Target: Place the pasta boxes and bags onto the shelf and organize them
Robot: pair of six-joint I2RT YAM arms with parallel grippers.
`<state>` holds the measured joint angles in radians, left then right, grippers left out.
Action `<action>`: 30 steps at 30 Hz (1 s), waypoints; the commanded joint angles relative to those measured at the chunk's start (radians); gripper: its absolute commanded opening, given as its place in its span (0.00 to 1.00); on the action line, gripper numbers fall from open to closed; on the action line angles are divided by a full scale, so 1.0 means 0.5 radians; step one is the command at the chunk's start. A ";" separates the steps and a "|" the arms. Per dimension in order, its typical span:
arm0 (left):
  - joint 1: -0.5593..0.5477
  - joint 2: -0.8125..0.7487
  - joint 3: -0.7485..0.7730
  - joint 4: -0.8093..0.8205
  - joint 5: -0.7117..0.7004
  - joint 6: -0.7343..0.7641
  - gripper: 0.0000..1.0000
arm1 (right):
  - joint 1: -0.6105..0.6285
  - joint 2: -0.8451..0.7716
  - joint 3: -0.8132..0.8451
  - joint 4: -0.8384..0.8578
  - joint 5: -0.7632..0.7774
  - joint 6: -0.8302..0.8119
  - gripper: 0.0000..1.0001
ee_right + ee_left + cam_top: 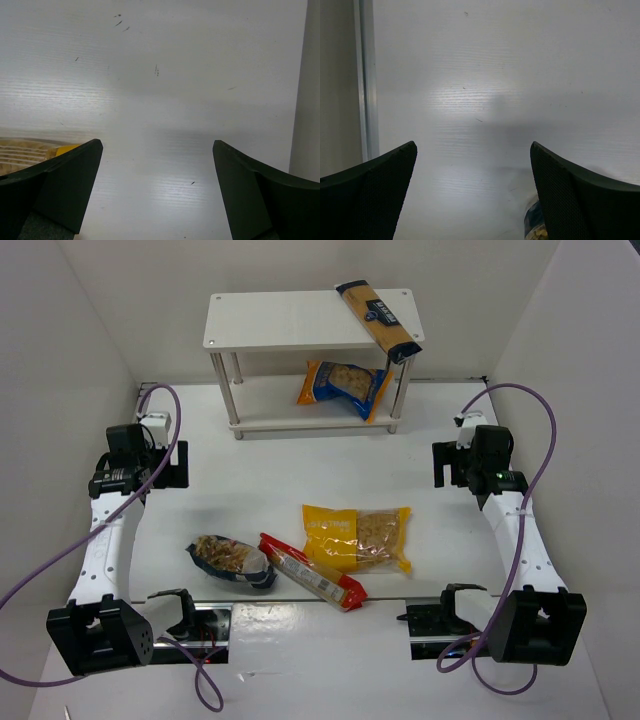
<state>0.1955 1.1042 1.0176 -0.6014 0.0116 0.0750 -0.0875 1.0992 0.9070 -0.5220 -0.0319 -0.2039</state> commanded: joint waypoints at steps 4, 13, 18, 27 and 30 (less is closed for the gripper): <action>-0.001 -0.002 0.036 0.012 0.041 0.003 1.00 | 0.012 -0.017 -0.007 -0.008 -0.041 -0.040 1.00; -0.001 0.016 0.036 0.012 0.060 0.003 1.00 | 0.031 -0.035 0.014 -0.030 -0.160 -0.080 1.00; -0.001 0.016 0.036 0.012 0.060 0.003 1.00 | 0.239 0.032 0.158 -0.143 -0.675 -0.230 1.00; -0.001 0.034 0.036 0.012 0.041 0.003 1.00 | 0.923 0.554 0.484 -0.447 -1.022 -0.568 1.00; -0.001 0.053 0.036 0.012 0.041 0.003 1.00 | 1.153 0.602 0.423 -0.447 -0.903 -0.684 1.00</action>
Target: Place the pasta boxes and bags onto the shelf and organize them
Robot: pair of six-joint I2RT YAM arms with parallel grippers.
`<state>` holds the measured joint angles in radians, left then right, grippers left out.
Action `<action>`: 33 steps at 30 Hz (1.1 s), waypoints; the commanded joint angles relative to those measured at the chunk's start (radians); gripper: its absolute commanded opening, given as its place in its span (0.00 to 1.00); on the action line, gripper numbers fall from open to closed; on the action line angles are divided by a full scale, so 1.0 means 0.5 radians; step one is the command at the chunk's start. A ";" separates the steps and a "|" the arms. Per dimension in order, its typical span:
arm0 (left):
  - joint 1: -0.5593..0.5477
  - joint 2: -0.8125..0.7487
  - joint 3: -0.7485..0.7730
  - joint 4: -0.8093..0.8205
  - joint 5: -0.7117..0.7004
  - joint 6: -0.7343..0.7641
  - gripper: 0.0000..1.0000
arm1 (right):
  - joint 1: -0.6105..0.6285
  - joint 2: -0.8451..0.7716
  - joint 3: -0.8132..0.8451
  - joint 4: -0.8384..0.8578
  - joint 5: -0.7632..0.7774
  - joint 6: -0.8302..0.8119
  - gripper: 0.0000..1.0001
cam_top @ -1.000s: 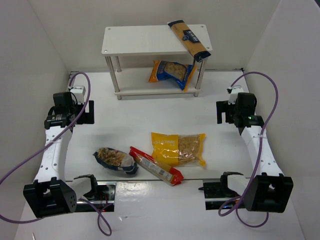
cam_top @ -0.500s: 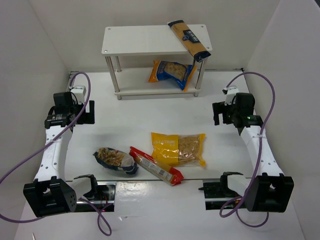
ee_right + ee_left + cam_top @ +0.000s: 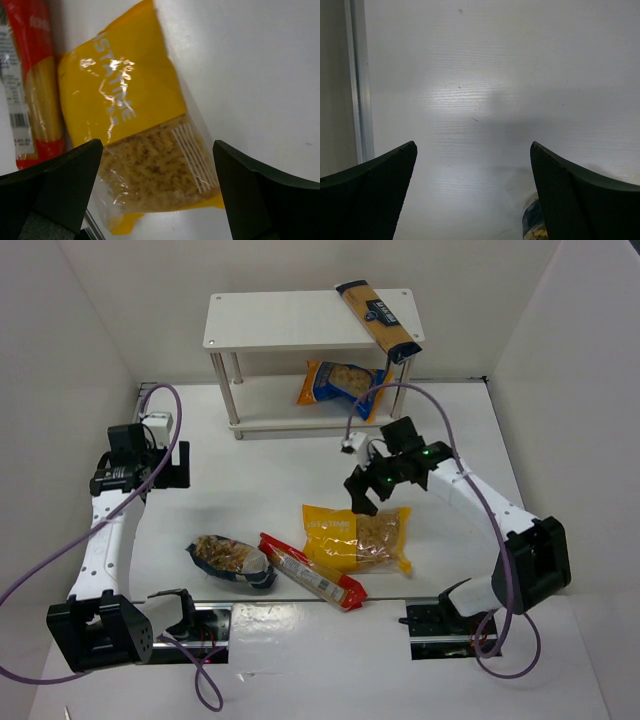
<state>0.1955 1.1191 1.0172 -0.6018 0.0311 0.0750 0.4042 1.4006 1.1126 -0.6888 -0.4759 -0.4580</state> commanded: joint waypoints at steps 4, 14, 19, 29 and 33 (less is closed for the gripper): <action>-0.001 0.063 0.036 0.013 0.002 0.003 1.00 | 0.354 0.098 -0.007 -0.205 0.028 -0.305 1.00; -0.001 0.099 0.036 0.013 0.002 0.003 1.00 | 0.949 0.196 0.011 -0.111 -0.024 -0.263 1.00; -0.001 0.100 0.018 0.013 -0.035 0.003 1.00 | 1.060 0.306 0.054 0.211 0.016 0.004 1.00; -0.001 0.155 0.018 0.032 -0.093 0.003 1.00 | 1.419 0.613 0.109 0.601 0.363 0.266 1.00; -0.001 0.155 0.018 0.032 -0.093 0.003 1.00 | 1.523 0.776 0.177 0.620 0.415 0.305 1.00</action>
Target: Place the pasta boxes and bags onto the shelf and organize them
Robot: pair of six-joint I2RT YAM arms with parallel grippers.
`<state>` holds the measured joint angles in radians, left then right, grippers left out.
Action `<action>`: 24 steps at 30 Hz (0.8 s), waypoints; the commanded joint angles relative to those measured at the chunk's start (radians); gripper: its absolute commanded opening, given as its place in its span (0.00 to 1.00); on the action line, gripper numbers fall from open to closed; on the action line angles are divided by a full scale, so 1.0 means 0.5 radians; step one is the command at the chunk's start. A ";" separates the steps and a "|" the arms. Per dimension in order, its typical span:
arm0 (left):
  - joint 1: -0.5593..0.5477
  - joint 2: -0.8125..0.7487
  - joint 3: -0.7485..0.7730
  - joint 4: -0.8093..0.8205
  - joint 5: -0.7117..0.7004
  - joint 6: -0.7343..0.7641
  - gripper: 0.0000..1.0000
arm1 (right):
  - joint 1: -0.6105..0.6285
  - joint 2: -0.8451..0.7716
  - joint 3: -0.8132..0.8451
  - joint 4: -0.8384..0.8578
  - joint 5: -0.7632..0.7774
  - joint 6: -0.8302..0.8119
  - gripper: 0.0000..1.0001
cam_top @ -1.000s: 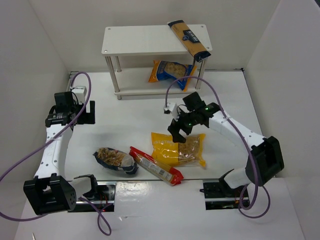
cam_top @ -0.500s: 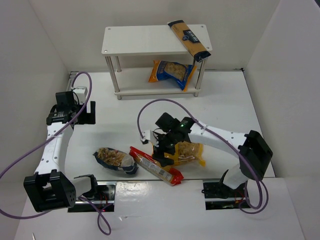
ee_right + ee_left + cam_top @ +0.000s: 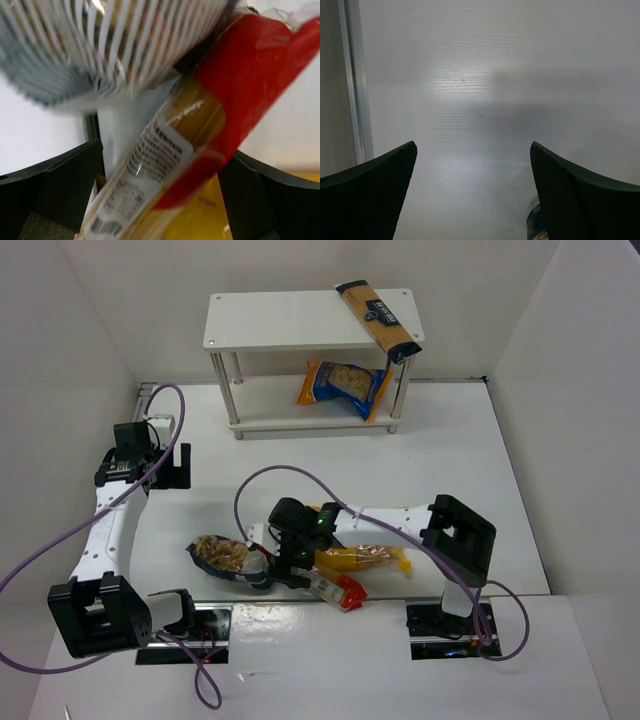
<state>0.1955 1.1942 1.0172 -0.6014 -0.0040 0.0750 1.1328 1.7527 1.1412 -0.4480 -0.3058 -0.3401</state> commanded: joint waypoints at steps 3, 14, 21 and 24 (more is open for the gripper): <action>-0.001 0.005 0.018 0.031 -0.023 0.003 1.00 | 0.066 0.173 0.138 0.157 0.093 0.070 1.00; -0.001 -0.038 0.018 0.031 -0.023 0.003 1.00 | 0.066 0.479 0.153 0.169 0.228 0.070 0.08; -0.001 -0.075 0.018 0.031 -0.004 0.003 1.00 | -0.026 0.281 0.304 0.025 0.366 0.006 0.00; -0.001 -0.075 0.018 0.031 -0.004 0.003 1.00 | -0.075 0.088 0.414 -0.015 0.568 -0.083 0.00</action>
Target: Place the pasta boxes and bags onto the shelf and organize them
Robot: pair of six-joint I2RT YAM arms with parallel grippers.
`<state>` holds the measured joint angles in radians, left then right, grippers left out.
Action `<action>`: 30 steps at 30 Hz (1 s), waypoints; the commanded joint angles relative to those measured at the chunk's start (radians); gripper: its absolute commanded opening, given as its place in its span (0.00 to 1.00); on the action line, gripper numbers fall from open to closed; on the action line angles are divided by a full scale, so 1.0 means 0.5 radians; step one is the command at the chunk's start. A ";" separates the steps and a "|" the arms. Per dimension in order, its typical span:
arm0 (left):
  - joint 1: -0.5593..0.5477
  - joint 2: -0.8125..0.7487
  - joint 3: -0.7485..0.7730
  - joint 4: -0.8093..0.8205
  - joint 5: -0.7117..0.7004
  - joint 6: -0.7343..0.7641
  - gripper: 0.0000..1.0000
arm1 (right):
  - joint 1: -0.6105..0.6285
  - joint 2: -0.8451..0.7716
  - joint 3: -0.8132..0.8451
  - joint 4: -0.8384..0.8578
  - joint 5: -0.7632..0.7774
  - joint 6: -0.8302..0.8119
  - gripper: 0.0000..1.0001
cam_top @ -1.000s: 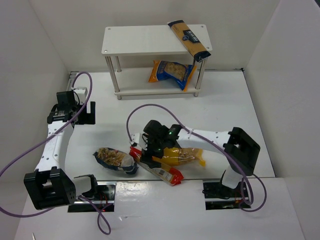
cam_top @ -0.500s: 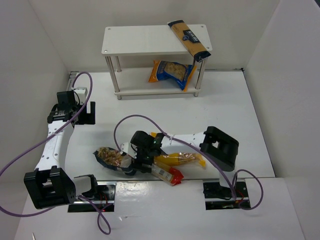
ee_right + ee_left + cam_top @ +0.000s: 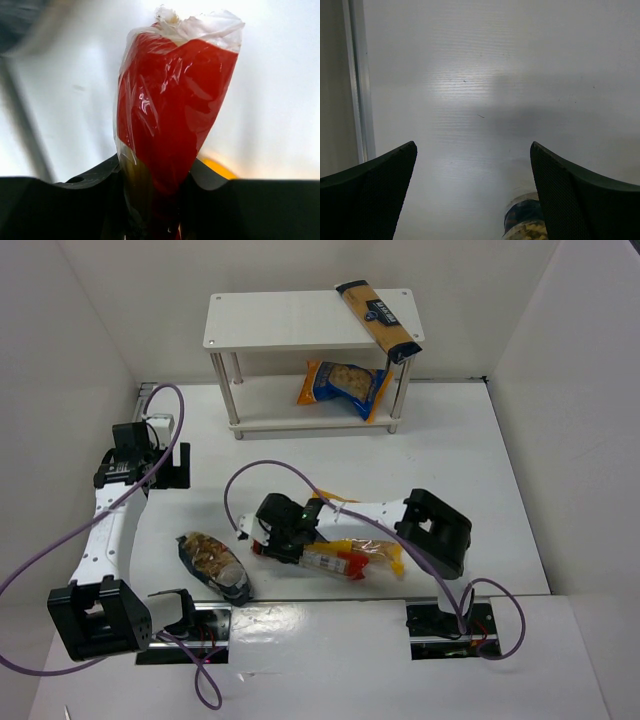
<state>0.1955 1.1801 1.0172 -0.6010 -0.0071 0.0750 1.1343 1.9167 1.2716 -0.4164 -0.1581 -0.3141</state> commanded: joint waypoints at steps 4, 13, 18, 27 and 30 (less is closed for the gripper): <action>-0.001 -0.065 0.018 0.030 0.002 0.003 1.00 | -0.100 -0.403 0.310 -0.106 0.607 -0.270 0.00; -0.001 -0.084 0.018 0.030 0.002 0.003 1.00 | -0.075 -0.554 0.350 -0.066 1.067 -0.476 0.00; -0.001 -0.084 0.018 0.030 0.002 0.003 1.00 | -0.054 -0.591 0.243 0.124 1.359 -0.648 0.00; -0.001 -0.044 0.018 0.030 0.045 0.003 1.00 | -0.035 -0.652 0.200 0.405 1.586 -0.789 0.00; -0.001 -0.022 0.018 0.030 0.045 0.003 1.00 | -0.017 -0.634 0.062 0.571 1.776 -1.022 0.00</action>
<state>0.1955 1.1633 1.0172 -0.6006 0.0017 0.0750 1.1095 1.6711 1.3277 -0.3042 0.5755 -0.6933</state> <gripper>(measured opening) 0.995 0.404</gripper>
